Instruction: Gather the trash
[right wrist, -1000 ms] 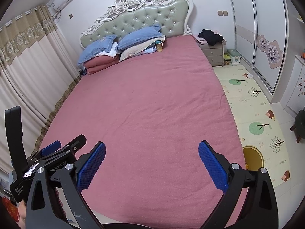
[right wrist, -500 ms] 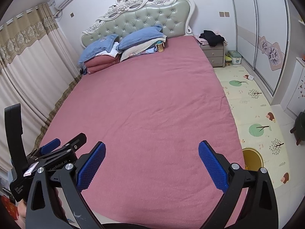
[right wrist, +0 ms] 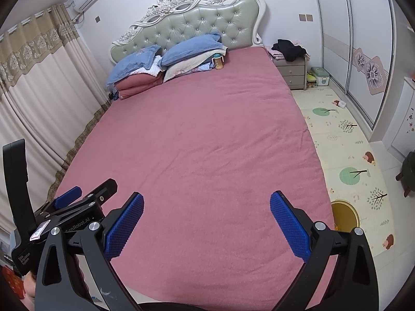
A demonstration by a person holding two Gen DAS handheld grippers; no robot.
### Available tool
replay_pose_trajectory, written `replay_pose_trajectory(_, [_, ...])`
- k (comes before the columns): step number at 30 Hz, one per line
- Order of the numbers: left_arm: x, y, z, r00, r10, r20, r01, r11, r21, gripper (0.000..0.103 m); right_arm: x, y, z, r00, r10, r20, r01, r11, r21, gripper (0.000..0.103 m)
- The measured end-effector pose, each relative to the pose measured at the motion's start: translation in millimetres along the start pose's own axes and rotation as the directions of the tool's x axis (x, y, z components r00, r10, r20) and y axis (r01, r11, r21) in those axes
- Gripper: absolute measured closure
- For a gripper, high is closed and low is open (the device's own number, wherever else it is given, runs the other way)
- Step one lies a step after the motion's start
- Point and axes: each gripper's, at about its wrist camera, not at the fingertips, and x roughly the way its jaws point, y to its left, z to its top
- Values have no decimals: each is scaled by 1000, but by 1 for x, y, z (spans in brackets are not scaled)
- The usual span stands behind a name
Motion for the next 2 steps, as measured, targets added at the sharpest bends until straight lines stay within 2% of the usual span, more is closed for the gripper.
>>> replay_pose_trajectory(2, [2,1,2,1000,-1,-2,1,1000,-2,4,1,0,0,1000,0,1,0,1000,0,9])
